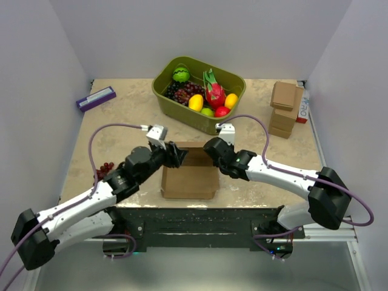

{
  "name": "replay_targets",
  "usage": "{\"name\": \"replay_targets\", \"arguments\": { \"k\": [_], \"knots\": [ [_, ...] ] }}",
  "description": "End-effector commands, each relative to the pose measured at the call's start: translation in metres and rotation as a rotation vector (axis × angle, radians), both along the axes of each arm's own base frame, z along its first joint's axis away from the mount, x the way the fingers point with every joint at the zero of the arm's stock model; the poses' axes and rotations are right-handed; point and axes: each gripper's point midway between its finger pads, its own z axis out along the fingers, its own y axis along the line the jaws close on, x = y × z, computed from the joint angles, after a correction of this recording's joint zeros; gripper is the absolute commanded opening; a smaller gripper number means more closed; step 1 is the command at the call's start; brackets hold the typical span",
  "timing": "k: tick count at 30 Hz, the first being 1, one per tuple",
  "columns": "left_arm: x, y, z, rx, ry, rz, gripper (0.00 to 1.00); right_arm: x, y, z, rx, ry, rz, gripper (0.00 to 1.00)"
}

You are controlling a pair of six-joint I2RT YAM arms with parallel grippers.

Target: Fold the paper box

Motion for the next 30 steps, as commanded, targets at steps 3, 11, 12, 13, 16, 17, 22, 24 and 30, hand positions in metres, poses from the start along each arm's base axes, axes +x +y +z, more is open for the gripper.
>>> {"name": "replay_targets", "arguments": {
  "k": [3, 11, 12, 13, 16, 17, 22, 24, 30],
  "knots": [
    [-0.050, -0.063, -0.075, 0.031, 0.128, -0.179, 0.58, 0.008, -0.001, 0.020, 0.032, -0.053, -0.059, 0.00],
    [-0.087, -0.081, -0.155, 0.066, 0.298, -0.302, 0.53, 0.008, 0.000, 0.018, 0.029, -0.043, -0.065, 0.00],
    [-0.090, -0.079, -0.163, 0.078, 0.315, -0.304, 0.52, 0.008, 0.000, 0.019, 0.030, -0.043, -0.066, 0.00],
    [-0.090, -0.079, -0.169, 0.080, 0.320, -0.303, 0.52, 0.008, 0.001, 0.019, 0.031, -0.042, -0.065, 0.00],
    [-0.098, -0.071, -0.202, 0.143, 0.382, -0.304, 0.50, 0.008, 0.004, 0.020, 0.037, -0.035, -0.059, 0.00],
    [-0.102, -0.067, -0.216, 0.172, 0.414, -0.302, 0.49, 0.008, 0.004, 0.021, 0.041, -0.034, -0.057, 0.00],
    [-0.107, -0.060, -0.243, 0.238, 0.475, -0.294, 0.48, 0.007, 0.011, 0.027, 0.054, -0.019, -0.033, 0.00],
    [-0.107, -0.059, -0.245, 0.245, 0.478, -0.291, 0.47, 0.005, 0.014, 0.026, 0.066, -0.009, -0.024, 0.00],
    [-0.107, -0.058, -0.251, 0.268, 0.494, -0.284, 0.45, 0.003, 0.018, 0.020, 0.082, 0.010, -0.012, 0.00]
  ]
}}
